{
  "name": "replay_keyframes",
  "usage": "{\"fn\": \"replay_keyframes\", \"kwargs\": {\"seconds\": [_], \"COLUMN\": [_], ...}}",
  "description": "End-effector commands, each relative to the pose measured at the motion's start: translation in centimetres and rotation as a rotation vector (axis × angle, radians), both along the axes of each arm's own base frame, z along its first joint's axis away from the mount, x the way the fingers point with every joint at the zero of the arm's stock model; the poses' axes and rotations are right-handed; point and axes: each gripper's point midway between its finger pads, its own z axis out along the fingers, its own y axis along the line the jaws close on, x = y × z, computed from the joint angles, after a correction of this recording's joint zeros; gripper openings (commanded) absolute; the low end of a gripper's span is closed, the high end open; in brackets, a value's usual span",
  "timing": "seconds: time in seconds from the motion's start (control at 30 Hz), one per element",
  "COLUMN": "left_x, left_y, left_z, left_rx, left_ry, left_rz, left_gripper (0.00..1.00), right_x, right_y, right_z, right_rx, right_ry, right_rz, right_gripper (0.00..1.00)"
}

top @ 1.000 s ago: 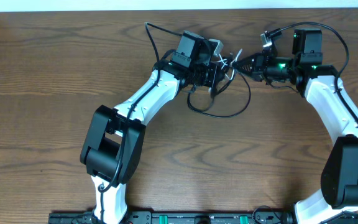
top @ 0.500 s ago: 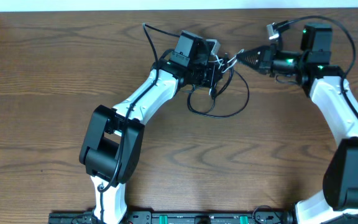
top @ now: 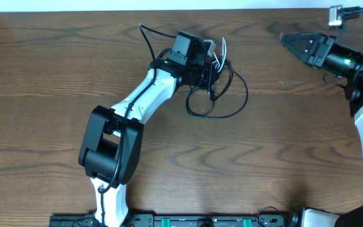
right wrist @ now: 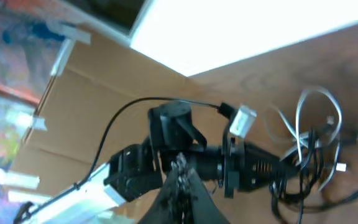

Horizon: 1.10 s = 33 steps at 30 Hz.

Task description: Untangle cables

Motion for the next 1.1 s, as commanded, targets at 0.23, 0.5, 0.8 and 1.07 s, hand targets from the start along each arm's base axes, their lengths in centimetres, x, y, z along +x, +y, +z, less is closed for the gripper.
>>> {"fn": "replay_keyframes", "kwargs": {"seconds": [0.23, 0.5, 0.8, 1.07], "left_x": [-3.3, -4.5, -4.9, -4.7], "left_y": [-2.2, -2.0, -1.8, -1.2], "left_z": [6.5, 11.6, 12.7, 11.7], "left_rx": [-0.314, -0.391, -0.388, -0.339], "left_ry": [0.160, 0.139, 0.118, 0.128], "left_rz": [-0.127, -0.139, -0.137, -0.101], "left_gripper": [0.08, 0.08, 0.07, 0.07], "right_x": [0.2, 0.0, 0.6, 1.1], "right_y": [2.0, 3.9, 7.0, 7.0], "right_z": [-7.8, -11.6, -12.8, -13.1], "right_rx": [-0.323, -0.462, -0.443, -0.450], "right_ry": [0.164, 0.292, 0.280, 0.282], "right_rz": [-0.122, -0.191, -0.113, -0.142], "right_gripper": [0.31, 0.39, 0.48, 0.52]}}
